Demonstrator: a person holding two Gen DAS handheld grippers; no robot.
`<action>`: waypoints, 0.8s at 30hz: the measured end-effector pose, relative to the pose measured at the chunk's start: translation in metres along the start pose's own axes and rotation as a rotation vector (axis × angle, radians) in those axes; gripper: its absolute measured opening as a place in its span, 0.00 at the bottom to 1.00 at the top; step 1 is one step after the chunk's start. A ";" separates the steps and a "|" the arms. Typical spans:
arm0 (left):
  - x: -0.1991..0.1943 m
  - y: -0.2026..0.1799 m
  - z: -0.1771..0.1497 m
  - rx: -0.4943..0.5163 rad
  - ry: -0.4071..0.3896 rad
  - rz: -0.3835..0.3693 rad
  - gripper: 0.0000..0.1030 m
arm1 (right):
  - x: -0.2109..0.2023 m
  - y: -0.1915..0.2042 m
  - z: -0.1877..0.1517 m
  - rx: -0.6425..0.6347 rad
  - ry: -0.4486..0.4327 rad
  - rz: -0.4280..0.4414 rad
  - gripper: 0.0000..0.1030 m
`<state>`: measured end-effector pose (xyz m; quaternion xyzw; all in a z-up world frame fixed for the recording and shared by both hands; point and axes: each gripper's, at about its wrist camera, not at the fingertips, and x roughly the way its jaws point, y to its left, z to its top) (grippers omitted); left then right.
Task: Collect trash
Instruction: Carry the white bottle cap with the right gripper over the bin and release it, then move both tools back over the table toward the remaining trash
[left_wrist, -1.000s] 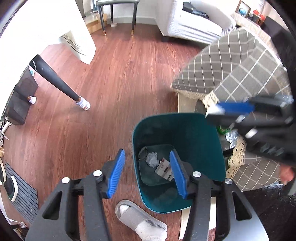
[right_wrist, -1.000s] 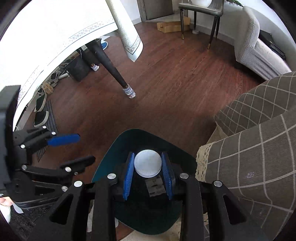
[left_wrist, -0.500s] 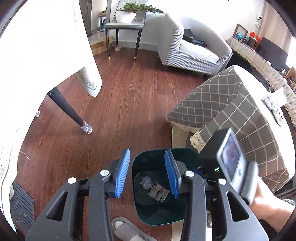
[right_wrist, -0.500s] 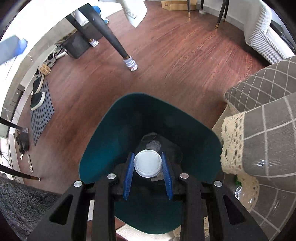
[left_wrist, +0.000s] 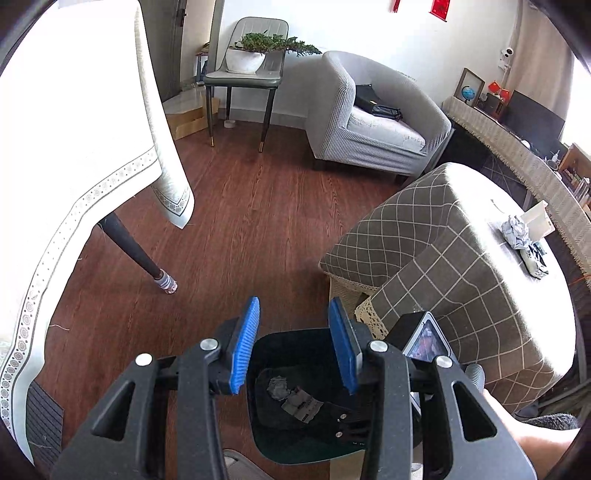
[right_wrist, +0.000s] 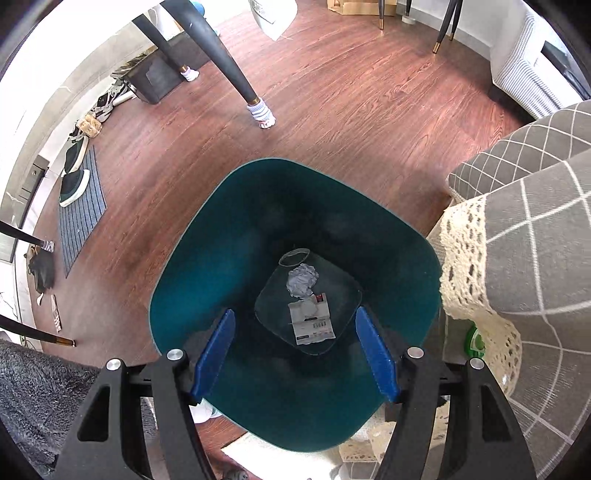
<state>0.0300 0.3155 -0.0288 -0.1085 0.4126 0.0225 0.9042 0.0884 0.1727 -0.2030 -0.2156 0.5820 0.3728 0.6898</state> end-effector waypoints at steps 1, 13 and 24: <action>-0.001 -0.002 0.002 -0.001 -0.006 -0.001 0.40 | -0.002 -0.001 -0.001 -0.001 -0.004 0.003 0.67; -0.023 -0.013 0.027 -0.003 -0.096 0.027 0.42 | -0.050 0.018 -0.003 -0.035 -0.112 0.080 0.60; -0.047 -0.030 0.044 0.000 -0.167 0.045 0.46 | -0.114 0.028 -0.008 -0.106 -0.285 0.081 0.53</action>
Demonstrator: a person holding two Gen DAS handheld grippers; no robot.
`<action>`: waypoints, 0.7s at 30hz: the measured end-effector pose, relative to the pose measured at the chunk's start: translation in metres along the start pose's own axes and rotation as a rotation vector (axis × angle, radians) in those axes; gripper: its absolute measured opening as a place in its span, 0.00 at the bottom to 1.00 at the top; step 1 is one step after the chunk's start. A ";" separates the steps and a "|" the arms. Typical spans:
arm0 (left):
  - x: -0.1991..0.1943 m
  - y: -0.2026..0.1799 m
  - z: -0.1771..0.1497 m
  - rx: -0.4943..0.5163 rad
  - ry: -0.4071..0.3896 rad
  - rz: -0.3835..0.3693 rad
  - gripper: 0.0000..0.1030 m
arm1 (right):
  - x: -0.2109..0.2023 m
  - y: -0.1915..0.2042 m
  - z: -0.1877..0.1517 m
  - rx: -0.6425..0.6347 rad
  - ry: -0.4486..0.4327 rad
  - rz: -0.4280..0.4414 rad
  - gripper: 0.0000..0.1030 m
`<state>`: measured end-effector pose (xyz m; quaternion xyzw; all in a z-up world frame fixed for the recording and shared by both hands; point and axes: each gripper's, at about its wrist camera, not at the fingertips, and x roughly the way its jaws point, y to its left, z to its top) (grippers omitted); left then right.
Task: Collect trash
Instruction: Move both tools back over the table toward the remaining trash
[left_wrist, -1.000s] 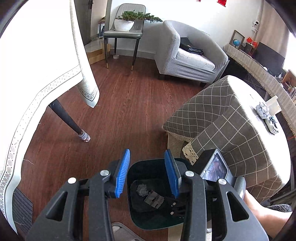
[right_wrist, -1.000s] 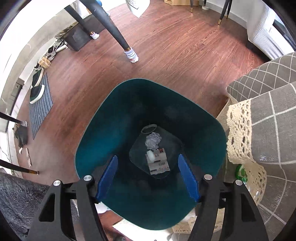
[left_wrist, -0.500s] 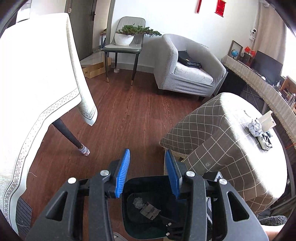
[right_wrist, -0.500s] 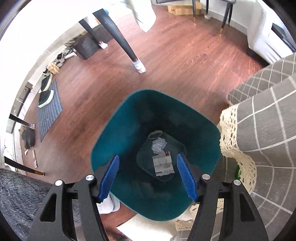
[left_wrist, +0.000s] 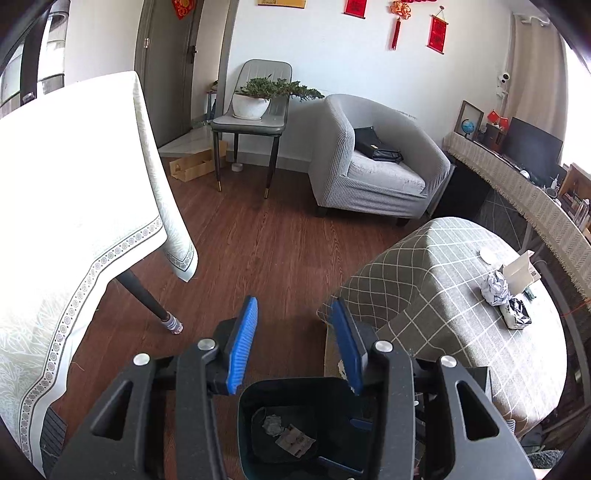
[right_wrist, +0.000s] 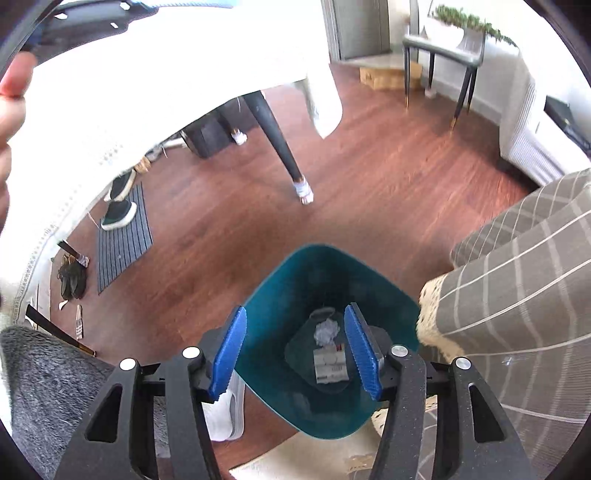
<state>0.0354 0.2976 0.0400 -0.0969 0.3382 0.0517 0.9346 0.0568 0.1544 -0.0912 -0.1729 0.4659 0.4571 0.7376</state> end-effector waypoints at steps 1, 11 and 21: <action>-0.003 -0.003 0.002 0.009 -0.013 0.004 0.49 | -0.005 -0.001 0.000 -0.004 -0.018 0.000 0.53; -0.022 -0.040 0.011 0.072 -0.104 -0.028 0.57 | -0.069 -0.020 0.001 -0.023 -0.183 -0.061 0.51; -0.015 -0.089 0.015 0.112 -0.117 -0.096 0.70 | -0.128 -0.079 -0.018 0.066 -0.282 -0.156 0.51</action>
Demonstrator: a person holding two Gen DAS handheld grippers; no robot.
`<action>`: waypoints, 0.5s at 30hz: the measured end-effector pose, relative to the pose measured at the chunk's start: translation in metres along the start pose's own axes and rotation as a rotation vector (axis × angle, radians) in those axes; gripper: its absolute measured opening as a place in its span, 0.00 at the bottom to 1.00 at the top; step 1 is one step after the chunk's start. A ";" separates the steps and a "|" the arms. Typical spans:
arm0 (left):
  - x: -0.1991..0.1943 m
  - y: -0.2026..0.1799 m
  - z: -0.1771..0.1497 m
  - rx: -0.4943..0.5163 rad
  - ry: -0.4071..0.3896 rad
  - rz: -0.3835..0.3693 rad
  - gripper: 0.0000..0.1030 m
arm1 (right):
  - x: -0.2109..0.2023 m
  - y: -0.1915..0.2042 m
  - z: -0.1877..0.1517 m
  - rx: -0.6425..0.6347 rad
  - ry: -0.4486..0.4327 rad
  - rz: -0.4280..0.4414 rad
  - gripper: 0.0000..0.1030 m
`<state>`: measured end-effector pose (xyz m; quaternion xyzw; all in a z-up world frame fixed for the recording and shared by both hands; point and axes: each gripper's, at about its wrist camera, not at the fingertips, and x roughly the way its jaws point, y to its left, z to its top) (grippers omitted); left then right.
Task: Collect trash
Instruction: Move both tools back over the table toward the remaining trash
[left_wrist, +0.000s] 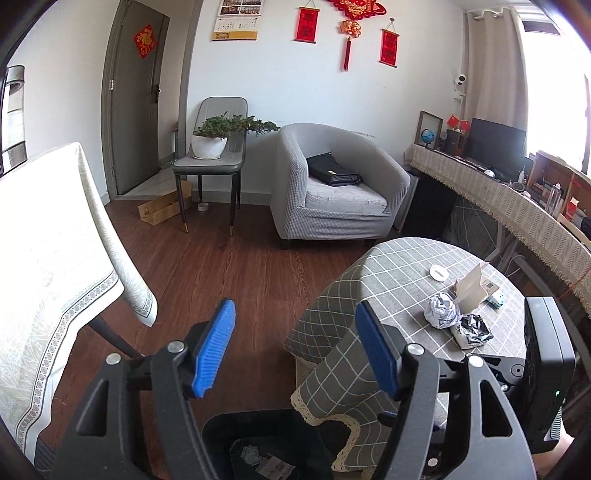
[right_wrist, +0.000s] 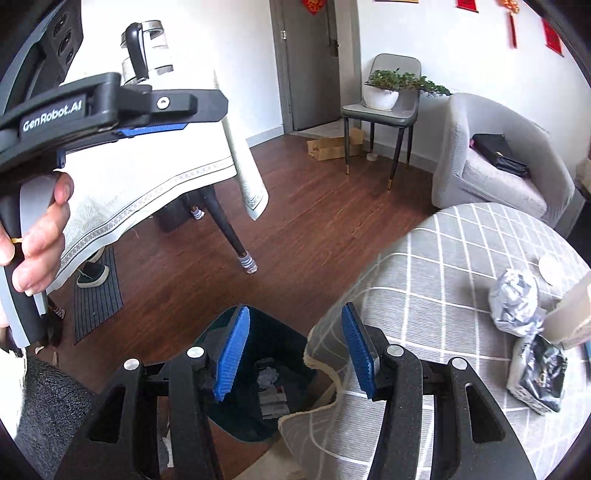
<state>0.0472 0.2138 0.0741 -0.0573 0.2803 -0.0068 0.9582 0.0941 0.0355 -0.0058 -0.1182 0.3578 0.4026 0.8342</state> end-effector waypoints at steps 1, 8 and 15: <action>0.001 -0.007 0.001 0.008 -0.003 -0.009 0.72 | -0.004 -0.006 -0.001 0.010 -0.007 -0.008 0.51; 0.015 -0.050 0.001 0.053 0.014 -0.065 0.76 | -0.038 -0.047 -0.015 0.064 -0.052 -0.071 0.51; 0.032 -0.098 -0.006 0.109 0.045 -0.118 0.83 | -0.067 -0.088 -0.033 0.136 -0.080 -0.125 0.51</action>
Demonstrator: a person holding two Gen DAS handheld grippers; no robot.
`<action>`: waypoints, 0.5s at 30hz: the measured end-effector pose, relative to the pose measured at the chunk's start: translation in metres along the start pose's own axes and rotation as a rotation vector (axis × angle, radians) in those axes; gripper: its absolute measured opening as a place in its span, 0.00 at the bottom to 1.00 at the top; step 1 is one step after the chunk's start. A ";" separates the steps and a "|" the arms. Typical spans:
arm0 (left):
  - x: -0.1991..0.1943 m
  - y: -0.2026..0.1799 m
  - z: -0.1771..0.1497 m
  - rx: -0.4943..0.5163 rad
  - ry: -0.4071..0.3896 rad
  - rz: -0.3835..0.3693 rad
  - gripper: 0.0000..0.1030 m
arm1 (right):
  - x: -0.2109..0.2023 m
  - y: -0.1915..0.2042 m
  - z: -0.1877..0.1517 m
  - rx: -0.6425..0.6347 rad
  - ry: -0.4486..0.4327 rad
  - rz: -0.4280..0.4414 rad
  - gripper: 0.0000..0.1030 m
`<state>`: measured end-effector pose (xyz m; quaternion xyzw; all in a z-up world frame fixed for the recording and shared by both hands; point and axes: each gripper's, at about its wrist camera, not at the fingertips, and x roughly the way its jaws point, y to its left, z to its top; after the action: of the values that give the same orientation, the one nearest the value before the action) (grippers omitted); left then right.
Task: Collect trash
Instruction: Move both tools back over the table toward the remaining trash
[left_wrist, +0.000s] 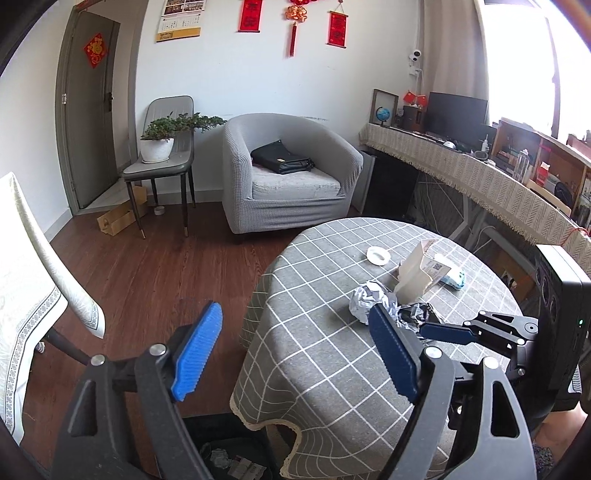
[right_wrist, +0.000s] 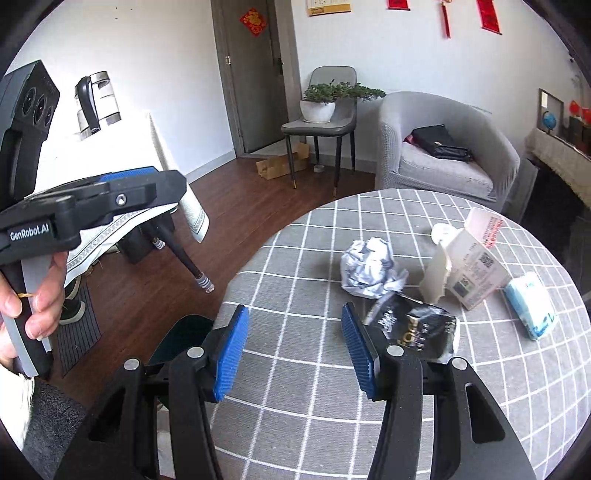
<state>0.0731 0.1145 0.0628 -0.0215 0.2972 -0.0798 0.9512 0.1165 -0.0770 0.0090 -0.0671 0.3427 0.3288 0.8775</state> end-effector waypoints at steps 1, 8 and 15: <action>0.002 -0.005 0.000 0.005 0.004 -0.007 0.84 | -0.004 -0.007 -0.002 0.010 -0.004 -0.008 0.51; 0.023 -0.041 -0.001 0.025 0.035 -0.056 0.87 | -0.027 -0.052 -0.022 0.076 -0.003 -0.076 0.51; 0.052 -0.079 -0.009 0.045 0.094 -0.100 0.92 | -0.047 -0.097 -0.036 0.168 -0.023 -0.146 0.61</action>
<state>0.0988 0.0284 0.0333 -0.0111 0.3382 -0.1347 0.9313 0.1316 -0.1896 0.0014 -0.0145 0.3532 0.2349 0.9055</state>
